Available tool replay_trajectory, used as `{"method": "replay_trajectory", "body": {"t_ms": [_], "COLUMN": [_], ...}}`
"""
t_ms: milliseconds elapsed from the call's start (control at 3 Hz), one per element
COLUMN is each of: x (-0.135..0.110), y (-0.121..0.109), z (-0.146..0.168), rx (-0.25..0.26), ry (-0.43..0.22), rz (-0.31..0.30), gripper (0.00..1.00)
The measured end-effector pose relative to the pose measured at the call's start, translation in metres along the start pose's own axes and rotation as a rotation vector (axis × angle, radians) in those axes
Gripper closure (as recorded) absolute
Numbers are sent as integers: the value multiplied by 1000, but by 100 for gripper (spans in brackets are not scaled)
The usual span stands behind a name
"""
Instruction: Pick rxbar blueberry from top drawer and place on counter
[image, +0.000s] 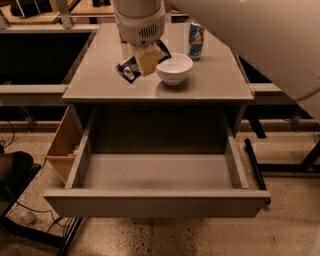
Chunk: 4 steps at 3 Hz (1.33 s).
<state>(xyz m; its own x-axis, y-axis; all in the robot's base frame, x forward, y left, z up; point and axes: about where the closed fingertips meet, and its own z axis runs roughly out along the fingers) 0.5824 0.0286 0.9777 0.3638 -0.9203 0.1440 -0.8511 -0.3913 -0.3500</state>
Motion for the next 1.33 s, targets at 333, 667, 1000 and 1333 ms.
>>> {"method": "replay_trajectory", "body": {"t_ms": [333, 667, 1000, 1333], "x": [-22, -46, -61, -66], "y": [-55, -100, -138, -167], "z": [-13, 12, 49, 79], "rx": [16, 0, 10, 48], "ry": [-9, -83, -176, -274], "rz": [-123, -239, -257, -234], "gripper": [100, 100, 100, 100]}}
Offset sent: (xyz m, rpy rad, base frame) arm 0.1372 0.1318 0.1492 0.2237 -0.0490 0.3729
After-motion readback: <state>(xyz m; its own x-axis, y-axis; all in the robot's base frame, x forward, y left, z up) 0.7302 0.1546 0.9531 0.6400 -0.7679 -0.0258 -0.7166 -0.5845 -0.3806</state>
